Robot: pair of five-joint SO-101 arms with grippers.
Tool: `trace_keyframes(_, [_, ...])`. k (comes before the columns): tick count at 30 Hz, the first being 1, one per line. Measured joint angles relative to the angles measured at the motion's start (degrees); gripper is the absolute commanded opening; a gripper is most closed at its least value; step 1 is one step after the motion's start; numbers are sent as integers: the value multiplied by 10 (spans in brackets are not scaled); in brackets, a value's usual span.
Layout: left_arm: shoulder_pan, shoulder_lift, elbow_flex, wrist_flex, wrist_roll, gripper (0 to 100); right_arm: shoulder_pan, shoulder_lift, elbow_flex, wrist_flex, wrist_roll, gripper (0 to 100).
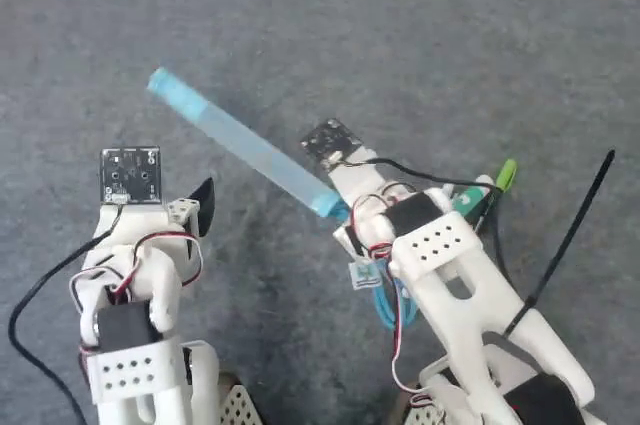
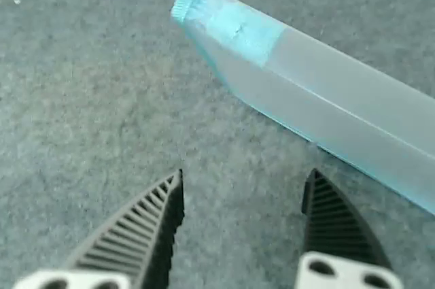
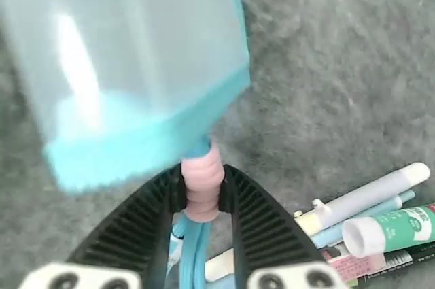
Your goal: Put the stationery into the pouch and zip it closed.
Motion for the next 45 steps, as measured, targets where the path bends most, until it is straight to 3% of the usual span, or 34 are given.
trace_keyframes(6, [1,23,0,0,-1,291,6,0,4,-14,-18,6])
trace_keyframes(12, [99,23,13,18,-2,338,6,-1,10,-24,-20,6])
trace_keyframes(16, [102,15,14,18,-2,340,6,-24,49,-72,-22,6])
trace_keyframes(23, [125,-140,40,70,-2,340,3,-146,111,-98,-22,6])
trace_keyframes(27, [147,-244,74,91,-26,340,-46,-193,128,-98,-20,6])
trace_keyframes(30, [163,-257,75,94,-33,340,-76,-194,128,-97,-10,6])
trace_keyframes(38, [215,-257,74,94,-34,340,-78,-101,88,-107,-18,6])
trace_keyframes(45, [222,-256,92,94,-34,340,-79,-83,-34,21,-10,6])
